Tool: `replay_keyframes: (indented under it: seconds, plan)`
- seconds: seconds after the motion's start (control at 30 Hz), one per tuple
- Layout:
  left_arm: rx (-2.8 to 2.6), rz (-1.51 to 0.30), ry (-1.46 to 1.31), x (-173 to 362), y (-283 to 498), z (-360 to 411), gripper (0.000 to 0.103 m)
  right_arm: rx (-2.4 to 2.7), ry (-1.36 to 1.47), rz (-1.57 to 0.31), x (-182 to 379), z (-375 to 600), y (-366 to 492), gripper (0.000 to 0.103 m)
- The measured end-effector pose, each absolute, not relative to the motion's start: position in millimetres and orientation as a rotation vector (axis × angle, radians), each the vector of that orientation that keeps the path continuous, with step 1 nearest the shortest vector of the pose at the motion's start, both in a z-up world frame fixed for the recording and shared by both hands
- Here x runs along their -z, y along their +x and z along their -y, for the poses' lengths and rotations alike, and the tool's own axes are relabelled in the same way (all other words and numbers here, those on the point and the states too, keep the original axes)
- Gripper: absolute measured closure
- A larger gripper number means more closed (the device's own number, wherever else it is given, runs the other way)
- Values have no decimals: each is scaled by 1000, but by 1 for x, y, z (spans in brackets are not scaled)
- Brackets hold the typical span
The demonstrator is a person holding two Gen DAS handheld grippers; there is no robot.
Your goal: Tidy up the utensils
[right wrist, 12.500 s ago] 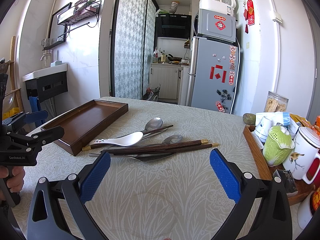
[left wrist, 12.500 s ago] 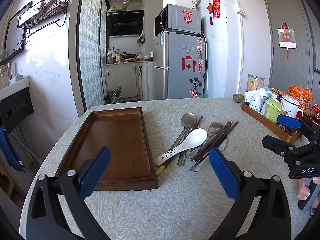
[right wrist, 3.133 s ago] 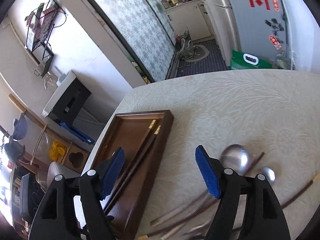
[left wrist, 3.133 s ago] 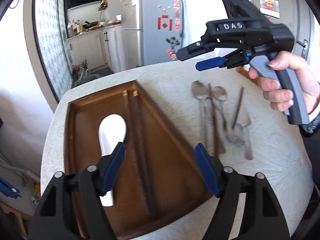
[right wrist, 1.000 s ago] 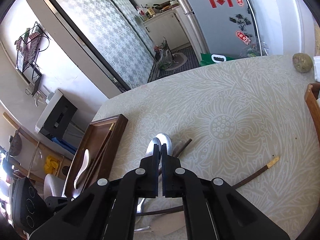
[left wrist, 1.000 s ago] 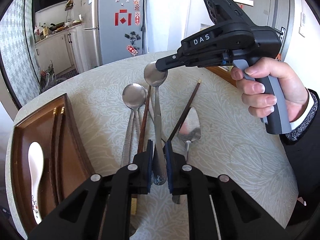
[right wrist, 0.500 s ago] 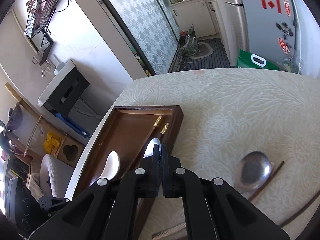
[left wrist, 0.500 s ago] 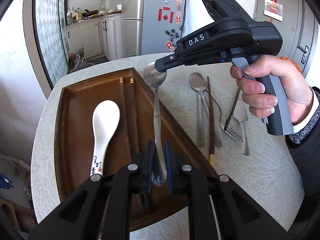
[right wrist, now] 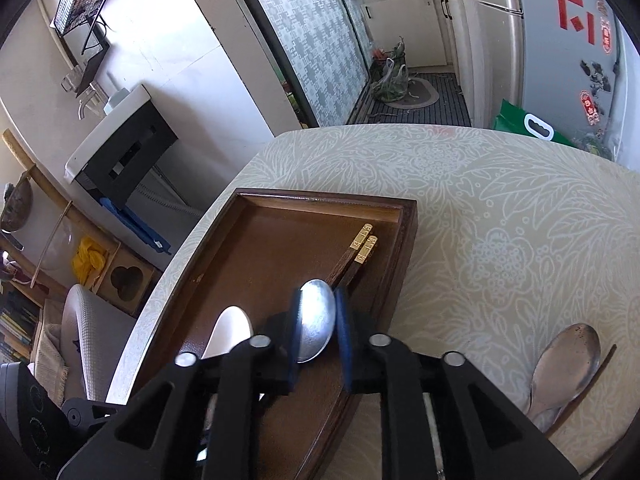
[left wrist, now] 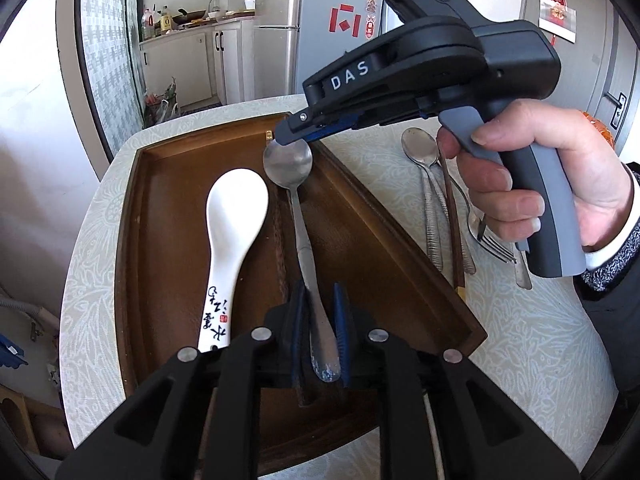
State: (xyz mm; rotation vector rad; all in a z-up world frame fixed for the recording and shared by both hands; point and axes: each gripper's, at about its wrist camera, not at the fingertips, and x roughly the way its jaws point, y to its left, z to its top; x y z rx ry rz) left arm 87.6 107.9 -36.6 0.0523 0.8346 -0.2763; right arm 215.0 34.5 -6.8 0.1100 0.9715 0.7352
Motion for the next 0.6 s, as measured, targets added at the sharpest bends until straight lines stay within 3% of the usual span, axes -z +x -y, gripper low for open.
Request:
replay_keyframes:
  seconds: [0.07, 0.1, 0.17, 0.3, 0.4, 0.6]
  plan:
    - [276, -825, 44, 33, 89, -110, 68, -745, 127, -959, 1, -27, 213, 57]
    - [275, -817, 40, 31, 87, -110, 56, -744, 132, -952, -3, -21, 211, 54]
    - [268, -792, 40, 26, 84, -113, 43, -742, 133, -933, -10, -10, 207, 44]
    - [300, -764, 35, 14, 79, -105, 29, -706, 132, -903, -21, 20, 201, 34]
    - [322, -732, 63, 5, 75, -89, 20, -670, 139, -891, -27, 47, 197, 20]
    - [379, -705, 111, -5, 75, -49, 10, -613, 163, -855, -37, 103, 186, 13]
